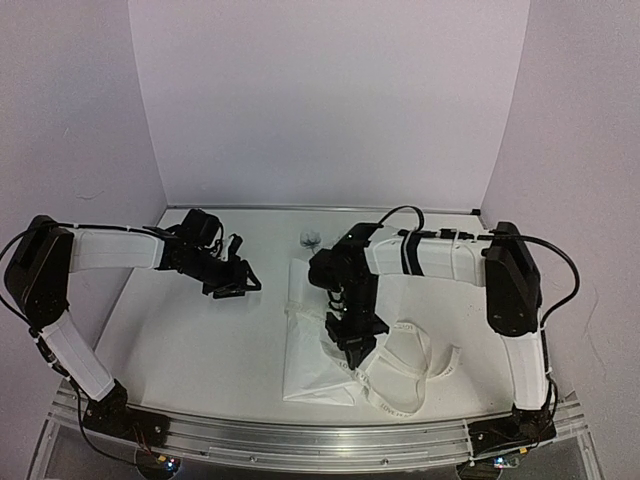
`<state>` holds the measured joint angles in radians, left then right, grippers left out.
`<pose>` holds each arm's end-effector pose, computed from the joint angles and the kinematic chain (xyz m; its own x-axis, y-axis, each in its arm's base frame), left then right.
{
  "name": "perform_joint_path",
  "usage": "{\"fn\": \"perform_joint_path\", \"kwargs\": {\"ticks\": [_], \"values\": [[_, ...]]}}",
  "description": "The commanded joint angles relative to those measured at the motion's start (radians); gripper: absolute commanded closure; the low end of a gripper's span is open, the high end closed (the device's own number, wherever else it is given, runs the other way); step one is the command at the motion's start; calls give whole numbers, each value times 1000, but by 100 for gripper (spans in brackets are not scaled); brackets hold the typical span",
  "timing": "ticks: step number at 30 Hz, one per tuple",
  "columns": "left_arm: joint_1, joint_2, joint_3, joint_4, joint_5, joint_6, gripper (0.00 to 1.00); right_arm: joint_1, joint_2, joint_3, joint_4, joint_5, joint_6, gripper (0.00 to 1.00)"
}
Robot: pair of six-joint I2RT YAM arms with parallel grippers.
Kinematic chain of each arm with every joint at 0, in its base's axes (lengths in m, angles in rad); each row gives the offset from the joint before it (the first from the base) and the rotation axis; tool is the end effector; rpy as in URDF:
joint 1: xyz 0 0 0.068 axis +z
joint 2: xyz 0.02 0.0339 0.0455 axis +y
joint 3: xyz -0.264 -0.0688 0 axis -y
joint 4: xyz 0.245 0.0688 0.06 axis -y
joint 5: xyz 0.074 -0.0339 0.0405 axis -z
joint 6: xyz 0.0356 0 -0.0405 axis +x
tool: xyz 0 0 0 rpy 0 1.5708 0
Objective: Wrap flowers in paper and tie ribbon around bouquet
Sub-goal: Cross the ribbon over the folded bouquet.
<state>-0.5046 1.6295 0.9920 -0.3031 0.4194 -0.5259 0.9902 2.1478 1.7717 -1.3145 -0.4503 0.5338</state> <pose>0.2826 -0.1726 0.1934 -0.9388 -0.0053 -0.3445 0.2086 0.7872 -0.5804 0.2071 0.3440 0.1953 -0.8373 -0.4413 0.3228 -0.3464 0.8850 0.3112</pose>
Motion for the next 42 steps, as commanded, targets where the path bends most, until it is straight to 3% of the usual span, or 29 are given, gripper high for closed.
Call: {"fn": "perform_joint_path", "kwargs": {"ticks": [1,7,17,26,34,42], "values": [[5,-51,-7,41,21,-8,48,-2,-158,-110,158,-68,278,100],[4,-51,-23,65,38,-17,48,-19,-231,-233,433,-59,523,100],[5,-57,-24,65,48,-11,48,-18,-129,-113,343,-73,481,100],[4,-49,-21,73,58,-12,48,-4,-73,88,-150,64,160,100],[4,-39,-17,79,64,-16,48,47,35,286,-375,82,16,100],[5,-35,-14,78,66,-17,48,57,97,334,-465,152,-42,100]]}}
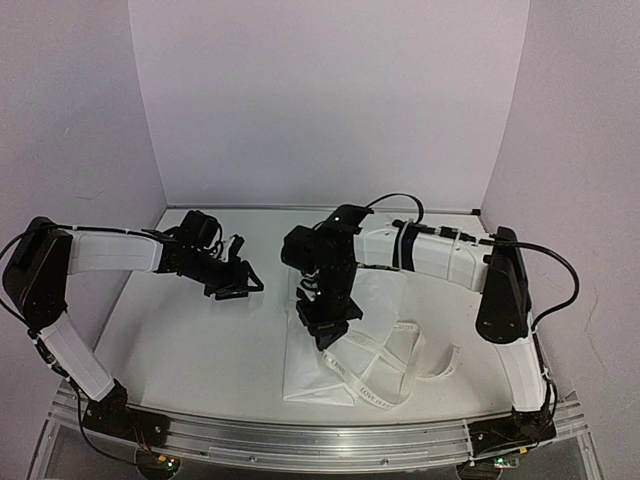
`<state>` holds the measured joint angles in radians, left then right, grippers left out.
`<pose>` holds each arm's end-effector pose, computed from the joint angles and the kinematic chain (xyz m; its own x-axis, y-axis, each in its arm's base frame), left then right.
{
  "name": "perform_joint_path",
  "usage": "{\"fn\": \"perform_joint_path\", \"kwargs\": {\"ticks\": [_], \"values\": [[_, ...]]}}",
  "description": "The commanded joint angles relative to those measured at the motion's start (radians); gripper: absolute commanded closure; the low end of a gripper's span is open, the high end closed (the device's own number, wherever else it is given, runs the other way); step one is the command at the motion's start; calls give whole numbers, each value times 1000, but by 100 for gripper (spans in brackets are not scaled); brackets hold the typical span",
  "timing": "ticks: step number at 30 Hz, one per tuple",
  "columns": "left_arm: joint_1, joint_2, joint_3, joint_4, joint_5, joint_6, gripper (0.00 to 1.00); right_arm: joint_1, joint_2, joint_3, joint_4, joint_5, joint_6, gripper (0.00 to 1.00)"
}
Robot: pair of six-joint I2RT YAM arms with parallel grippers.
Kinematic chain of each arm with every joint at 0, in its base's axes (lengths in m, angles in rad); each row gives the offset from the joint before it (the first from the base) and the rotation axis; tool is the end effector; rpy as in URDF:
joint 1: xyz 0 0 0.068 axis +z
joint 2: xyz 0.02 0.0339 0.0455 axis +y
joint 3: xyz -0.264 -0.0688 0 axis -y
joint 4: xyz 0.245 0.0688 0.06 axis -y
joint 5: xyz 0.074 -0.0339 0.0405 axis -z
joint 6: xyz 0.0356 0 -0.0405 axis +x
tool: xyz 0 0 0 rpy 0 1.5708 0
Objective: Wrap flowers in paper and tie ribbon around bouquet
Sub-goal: Cross the ribbon over the folded bouquet.
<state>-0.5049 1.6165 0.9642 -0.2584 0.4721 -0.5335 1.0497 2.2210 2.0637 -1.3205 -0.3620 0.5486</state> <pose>0.2792 -0.1728 0.1927 -0.9385 0.0012 -0.3453 0.2295 0.7493 -0.6211 0.2087 0.3889 0.2377 -0.8544 -0.5089 0.1047 -0.4475 0.8232 0.3493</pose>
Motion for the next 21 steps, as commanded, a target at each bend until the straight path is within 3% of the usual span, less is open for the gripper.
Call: {"fn": "perform_joint_path", "kwargs": {"ticks": [1,10,21], "values": [[5,-21,15,33,13,-10,48,-3,27,42,-459,66,-59,100],[5,-19,19,32,12,-9,48,-33,-6,-54,-440,110,-47,100],[5,-19,23,28,11,-6,49,-45,23,7,-456,111,-57,100]]}}
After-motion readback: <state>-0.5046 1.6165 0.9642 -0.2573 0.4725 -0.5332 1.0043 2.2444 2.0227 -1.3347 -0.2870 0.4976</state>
